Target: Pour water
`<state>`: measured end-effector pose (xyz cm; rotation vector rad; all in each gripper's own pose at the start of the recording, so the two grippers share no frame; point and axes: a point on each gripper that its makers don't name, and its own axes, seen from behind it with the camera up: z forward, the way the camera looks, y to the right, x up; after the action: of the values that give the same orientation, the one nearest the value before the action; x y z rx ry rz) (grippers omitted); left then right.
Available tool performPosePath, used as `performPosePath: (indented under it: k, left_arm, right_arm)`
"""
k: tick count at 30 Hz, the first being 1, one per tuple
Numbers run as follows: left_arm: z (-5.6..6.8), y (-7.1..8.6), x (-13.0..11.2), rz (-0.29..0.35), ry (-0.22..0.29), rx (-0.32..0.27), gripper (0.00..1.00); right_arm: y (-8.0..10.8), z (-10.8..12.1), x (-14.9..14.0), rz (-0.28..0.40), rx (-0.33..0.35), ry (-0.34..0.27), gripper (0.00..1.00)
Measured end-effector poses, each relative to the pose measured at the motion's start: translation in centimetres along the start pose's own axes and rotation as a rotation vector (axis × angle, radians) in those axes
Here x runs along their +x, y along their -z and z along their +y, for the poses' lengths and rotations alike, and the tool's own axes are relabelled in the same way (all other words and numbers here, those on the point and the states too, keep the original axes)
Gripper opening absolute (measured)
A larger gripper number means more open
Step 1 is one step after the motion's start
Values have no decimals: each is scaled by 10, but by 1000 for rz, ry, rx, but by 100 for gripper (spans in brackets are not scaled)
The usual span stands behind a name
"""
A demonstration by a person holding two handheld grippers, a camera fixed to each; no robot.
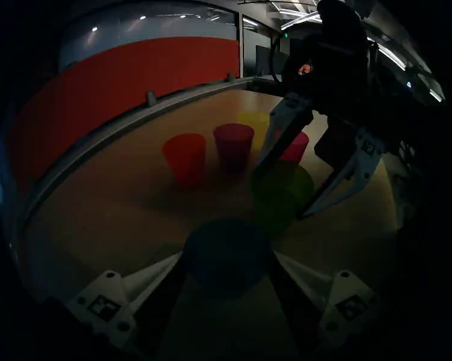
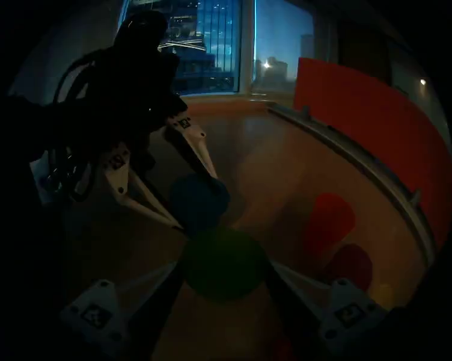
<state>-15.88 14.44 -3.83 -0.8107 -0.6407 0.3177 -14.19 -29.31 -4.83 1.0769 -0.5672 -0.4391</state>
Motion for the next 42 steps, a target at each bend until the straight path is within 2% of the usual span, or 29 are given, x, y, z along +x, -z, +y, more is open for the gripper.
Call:
performPosePath:
  k: [23, 32, 42]
  left_arm:
    - [-2, 2, -8, -18, 22, -3, 88]
    - [0, 2, -15, -42, 54, -20, 88]
    - [-1, 10, -25, -58, 63, -3, 88]
  right_arm:
    - [0, 3, -15, 6, -23, -25, 100]
    - [3, 3, -18, 5, -28, -34, 100]
    - [15, 3, -19, 4, -47, -31, 100]
